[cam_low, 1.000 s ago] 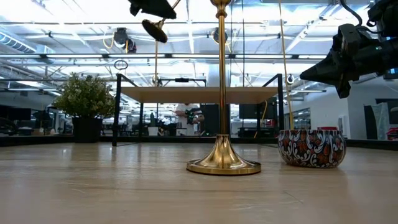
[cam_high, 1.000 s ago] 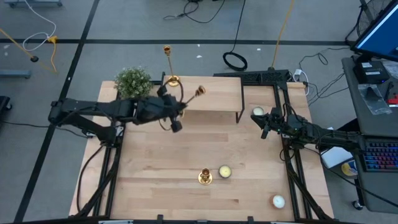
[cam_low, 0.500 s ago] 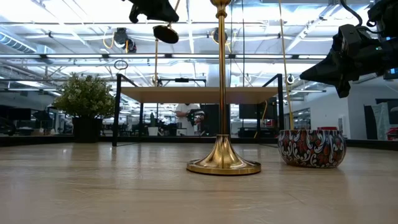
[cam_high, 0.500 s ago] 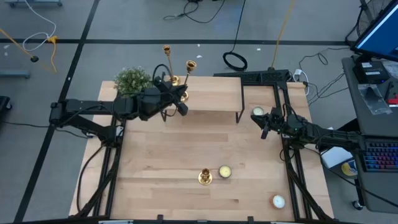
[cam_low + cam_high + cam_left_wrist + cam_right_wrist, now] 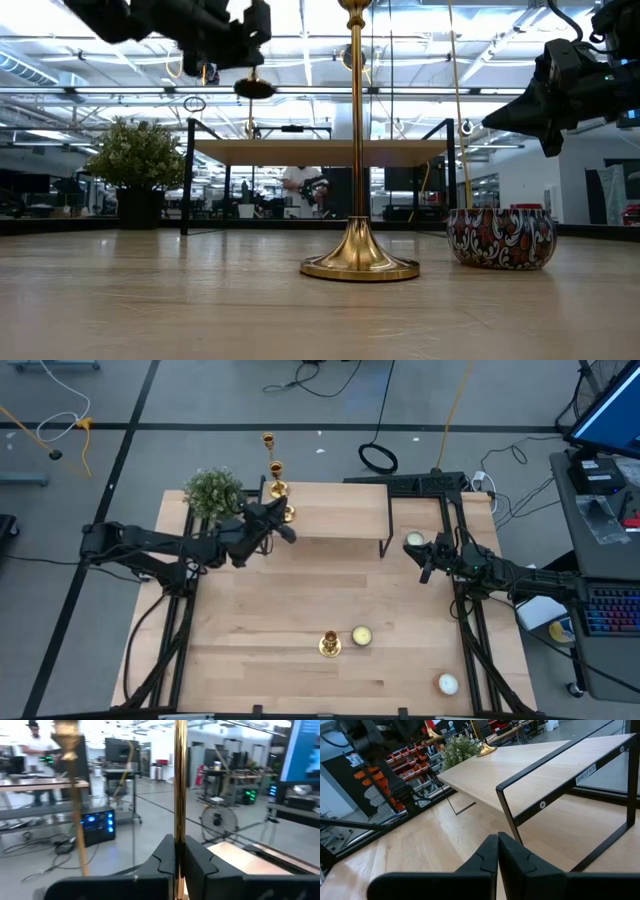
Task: Pick & Place candle stick holders
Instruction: Put the bottom gold candle holder on the shelf
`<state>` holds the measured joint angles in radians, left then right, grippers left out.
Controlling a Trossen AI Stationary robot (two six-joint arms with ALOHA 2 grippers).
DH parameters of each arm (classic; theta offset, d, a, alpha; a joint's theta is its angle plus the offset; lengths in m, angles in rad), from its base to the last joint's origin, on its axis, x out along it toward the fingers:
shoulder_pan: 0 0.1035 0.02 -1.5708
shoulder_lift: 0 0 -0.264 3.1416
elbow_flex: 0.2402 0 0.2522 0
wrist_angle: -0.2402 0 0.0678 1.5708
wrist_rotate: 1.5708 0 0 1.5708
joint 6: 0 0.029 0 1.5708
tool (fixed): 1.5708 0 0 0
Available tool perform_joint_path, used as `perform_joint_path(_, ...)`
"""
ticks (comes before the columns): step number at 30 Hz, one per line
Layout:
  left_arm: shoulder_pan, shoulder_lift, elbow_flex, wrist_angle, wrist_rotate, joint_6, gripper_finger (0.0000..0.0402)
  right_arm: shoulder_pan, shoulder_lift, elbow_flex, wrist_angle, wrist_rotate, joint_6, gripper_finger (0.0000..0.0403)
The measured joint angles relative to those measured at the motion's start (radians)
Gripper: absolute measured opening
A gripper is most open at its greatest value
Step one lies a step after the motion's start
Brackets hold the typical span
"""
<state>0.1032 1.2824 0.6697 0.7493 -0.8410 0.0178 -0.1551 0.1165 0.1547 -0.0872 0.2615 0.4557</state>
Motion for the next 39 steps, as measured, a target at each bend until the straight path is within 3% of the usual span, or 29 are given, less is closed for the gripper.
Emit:
perform_joint_path(17, 0.073, 0.205, -0.024, 0.257, -0.051, -0.049, 0.0011, 0.0, 0.0, 0.0, 0.0, 0.002, 0.0, 0.0004)
perform_joint_path(29, 0.109, 0.252, -0.024, 0.249, -0.053, 0.0, 0.0011, 0.0, 0.0, 0.0, 0.0, 0.002, -0.004, 0.0004)
perform_joint_path(39, 0.127, 0.252, -0.024, 0.171, -0.118, -0.017, 0.0014, 0.0, 0.0, 0.0, 0.0, 0.002, -0.004, 0.0004)
